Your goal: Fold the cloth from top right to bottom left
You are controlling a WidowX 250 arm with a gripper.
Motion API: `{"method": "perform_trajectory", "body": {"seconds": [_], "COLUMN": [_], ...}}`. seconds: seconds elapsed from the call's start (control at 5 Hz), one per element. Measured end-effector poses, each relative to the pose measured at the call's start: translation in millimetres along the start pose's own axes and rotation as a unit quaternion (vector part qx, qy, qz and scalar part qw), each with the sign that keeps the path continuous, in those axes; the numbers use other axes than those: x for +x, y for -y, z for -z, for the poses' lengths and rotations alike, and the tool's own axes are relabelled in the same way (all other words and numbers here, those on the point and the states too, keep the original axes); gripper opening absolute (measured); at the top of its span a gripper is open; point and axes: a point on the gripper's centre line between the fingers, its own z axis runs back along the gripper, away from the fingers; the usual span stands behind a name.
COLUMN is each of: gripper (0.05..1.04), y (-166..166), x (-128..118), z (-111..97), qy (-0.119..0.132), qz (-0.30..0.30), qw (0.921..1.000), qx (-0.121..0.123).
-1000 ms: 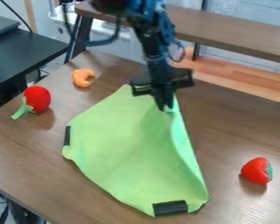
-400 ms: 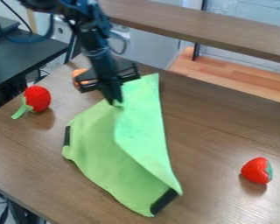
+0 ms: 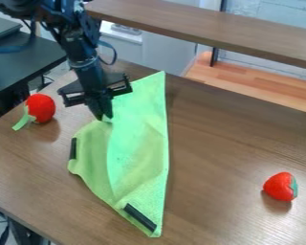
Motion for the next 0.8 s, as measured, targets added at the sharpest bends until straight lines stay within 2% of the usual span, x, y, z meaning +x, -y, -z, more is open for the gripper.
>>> {"method": "perform_trajectory", "body": {"seconds": [0.2, 0.4, 0.6, 0.8], "gripper": [0.233, 0.499, 0.800, 0.995], "y": [-19, -33, -50, -54], "x": [-6, -1, 5, 22], "z": [6, -7, -21, -52], "qy": [-0.006, 0.008, -0.005, -0.029], "qz": [-0.014, -0.009, 0.025, 0.091], "qw": [0.9998, 0.9998, 0.9956, 0.9808], "qx": [0.015, 0.019, 0.090, 0.170]}}
